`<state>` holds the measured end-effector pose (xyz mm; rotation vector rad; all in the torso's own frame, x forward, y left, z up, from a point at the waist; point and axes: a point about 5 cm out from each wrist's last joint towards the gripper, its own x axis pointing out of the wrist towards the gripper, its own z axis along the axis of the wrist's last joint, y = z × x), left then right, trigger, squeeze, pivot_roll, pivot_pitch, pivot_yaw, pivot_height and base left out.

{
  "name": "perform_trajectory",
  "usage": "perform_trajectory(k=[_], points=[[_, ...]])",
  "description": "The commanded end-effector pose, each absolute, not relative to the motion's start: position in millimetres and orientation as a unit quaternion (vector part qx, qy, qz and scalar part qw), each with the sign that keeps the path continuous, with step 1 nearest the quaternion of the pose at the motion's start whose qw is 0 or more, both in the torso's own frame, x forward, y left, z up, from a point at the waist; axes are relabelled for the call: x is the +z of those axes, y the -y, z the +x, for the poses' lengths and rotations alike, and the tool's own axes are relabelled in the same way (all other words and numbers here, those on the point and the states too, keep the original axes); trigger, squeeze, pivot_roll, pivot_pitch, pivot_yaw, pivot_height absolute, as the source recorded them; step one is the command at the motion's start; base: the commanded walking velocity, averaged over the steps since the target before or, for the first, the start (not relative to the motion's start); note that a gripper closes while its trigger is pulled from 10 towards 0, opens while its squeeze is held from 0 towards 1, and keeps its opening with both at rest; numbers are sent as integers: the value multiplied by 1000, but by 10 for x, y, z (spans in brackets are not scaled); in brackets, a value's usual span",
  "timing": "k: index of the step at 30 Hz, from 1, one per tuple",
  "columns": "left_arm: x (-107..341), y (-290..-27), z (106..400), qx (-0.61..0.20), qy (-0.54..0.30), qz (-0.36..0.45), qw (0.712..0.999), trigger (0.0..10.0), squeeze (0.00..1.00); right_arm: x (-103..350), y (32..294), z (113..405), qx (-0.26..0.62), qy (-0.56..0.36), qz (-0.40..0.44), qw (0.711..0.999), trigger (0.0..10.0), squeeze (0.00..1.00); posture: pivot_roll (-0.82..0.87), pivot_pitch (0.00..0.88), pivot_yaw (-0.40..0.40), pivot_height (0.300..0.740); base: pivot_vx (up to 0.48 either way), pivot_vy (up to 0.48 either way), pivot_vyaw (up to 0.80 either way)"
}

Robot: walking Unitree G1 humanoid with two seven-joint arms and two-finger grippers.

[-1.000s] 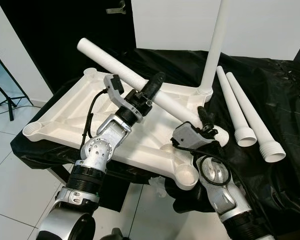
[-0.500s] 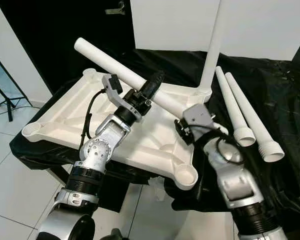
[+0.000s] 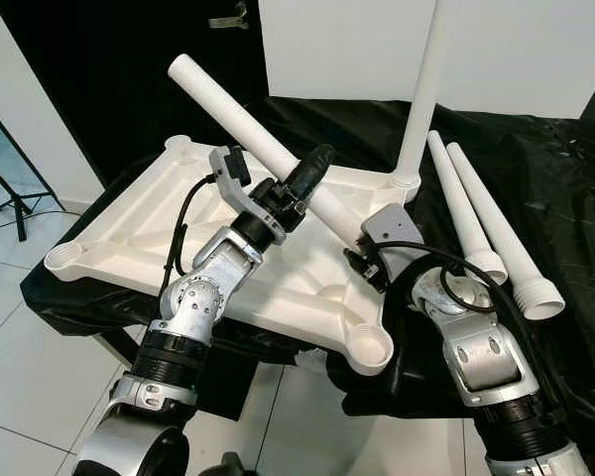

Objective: Building children table

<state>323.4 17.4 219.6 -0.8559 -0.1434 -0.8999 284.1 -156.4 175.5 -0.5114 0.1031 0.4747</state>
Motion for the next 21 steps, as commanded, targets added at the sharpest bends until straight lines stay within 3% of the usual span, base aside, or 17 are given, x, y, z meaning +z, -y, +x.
perform_trajectory(k=[1,2,3,8,9,11,15,21], points=[[2391,-41,3109,-513,126,-405,746,10000,0,1750,1574,2866,221,-55,-219,949,0,0,77,0,51,740,0,0,0],[2391,-41,3109,-513,126,-405,746,10000,0,1750,1574,2866,221,-55,-219,949,0,0,77,0,51,740,0,0,0],[2398,-42,3112,-513,127,-407,745,10000,1000,1759,1577,2872,213,-50,-229,949,0,0,76,0,52,740,0,0,0],[2439,-40,3110,-510,133,-409,745,10000,1000,1756,1540,2883,167,-23,-286,943,0,0,76,0,54,740,0,0,0],[2457,-38,3114,-506,135,-410,747,10000,0,1736,1516,2883,143,-10,-317,937,0,0,78,0,54,740,0,0,0],[2457,-38,3114,-506,135,-410,747,10000,0,1736,1516,2883,143,-10,-317,937,0,0,78,0,54,740,0,0,0],[2505,-35,3122,-503,136,-414,747,10000,0,1630,1476,2876,75,31,-427,901,0,0,85,0,56,740,0,0,0],[2503,-42,3120,-504,133,-416,746,10000,0,1607,1492,2920,26,73,-496,865,0,0,89,0,56,740,0,0,0]])
